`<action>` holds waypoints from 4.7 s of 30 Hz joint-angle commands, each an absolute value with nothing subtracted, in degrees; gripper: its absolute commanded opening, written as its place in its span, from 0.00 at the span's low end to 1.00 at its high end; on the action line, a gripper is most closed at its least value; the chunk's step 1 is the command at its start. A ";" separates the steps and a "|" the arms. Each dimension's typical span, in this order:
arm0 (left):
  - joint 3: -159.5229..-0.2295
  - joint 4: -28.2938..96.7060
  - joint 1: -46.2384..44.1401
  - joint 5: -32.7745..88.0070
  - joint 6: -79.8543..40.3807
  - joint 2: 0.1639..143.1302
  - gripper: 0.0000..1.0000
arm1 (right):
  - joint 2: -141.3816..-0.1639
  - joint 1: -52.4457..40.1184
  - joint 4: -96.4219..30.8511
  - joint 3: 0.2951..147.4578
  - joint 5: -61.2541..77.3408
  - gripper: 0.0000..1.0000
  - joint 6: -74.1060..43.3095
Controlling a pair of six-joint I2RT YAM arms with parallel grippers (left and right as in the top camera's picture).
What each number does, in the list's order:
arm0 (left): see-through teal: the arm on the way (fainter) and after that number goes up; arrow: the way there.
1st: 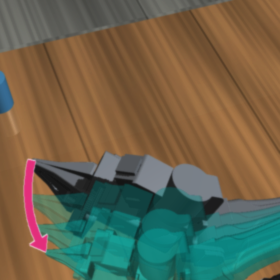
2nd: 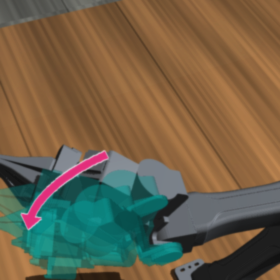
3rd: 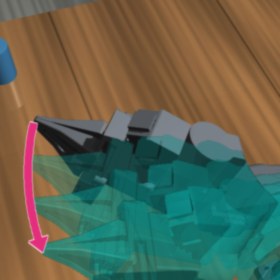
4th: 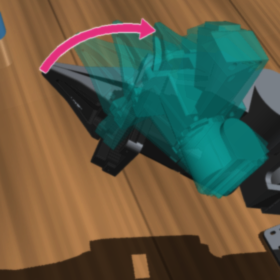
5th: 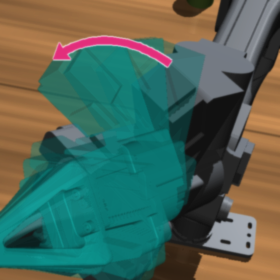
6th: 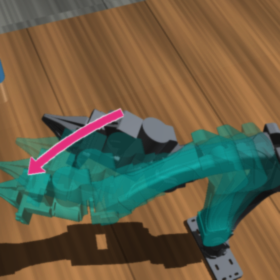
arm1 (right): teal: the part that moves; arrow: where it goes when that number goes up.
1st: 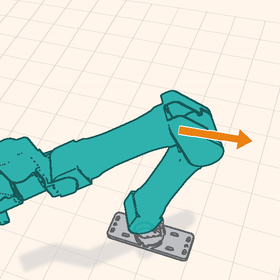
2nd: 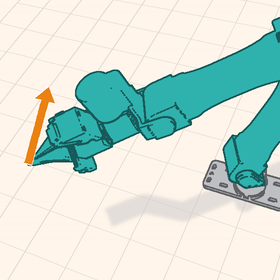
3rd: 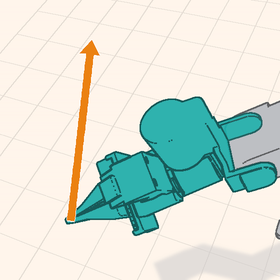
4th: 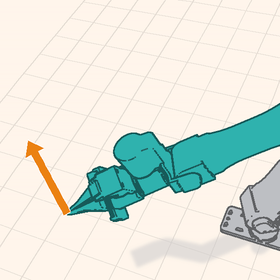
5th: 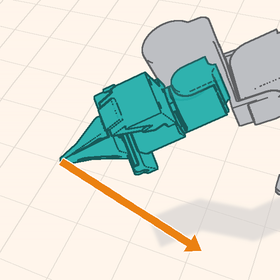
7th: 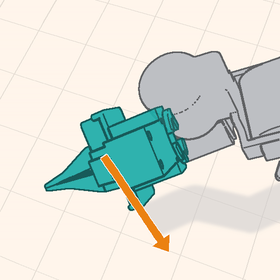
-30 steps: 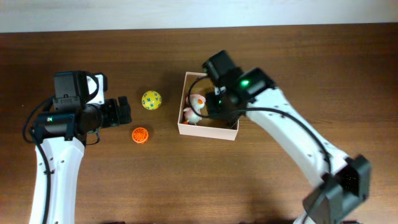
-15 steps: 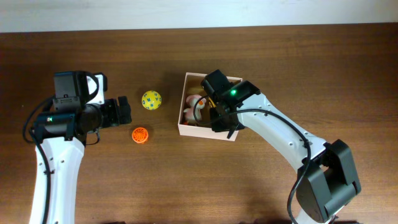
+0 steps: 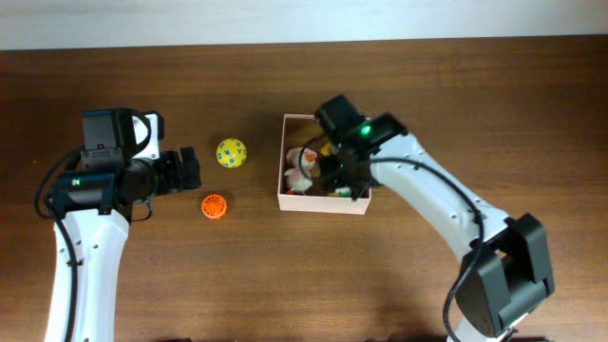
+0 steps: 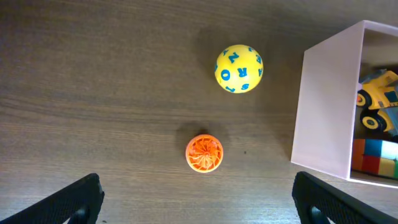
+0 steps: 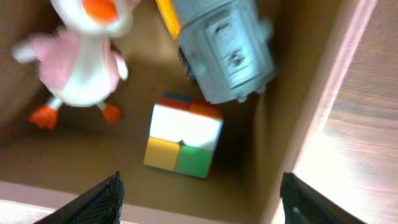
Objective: Pack container
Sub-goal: 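Carry the cube with the right gripper into the box and release, then grasp the yellow lettered ball with the left gripper, then carry the ball with the left gripper into the box and release, then lower the left gripper onto the orange mesh toy and grasp it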
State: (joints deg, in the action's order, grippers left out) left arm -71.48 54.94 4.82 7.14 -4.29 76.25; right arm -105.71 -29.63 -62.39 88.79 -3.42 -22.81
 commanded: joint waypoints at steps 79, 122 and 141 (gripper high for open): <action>-115.00 74.28 -13.02 3.64 5.26 116.14 0.18 | -95.94 7.90 -84.18 110.48 3.42 0.99 -18.87; -114.30 79.48 -24.97 -5.19 -10.48 113.27 0.68 | -95.94 7.90 -84.20 110.48 3.42 0.99 -18.87; -89.14 74.41 -7.44 -1.56 -9.13 113.30 0.73 | -95.94 7.90 -84.20 110.48 3.42 0.99 -18.87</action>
State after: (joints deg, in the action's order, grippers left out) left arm -93.60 76.49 -8.12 -3.31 -10.66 114.52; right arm -96.20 7.64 -84.07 109.78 2.94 -18.28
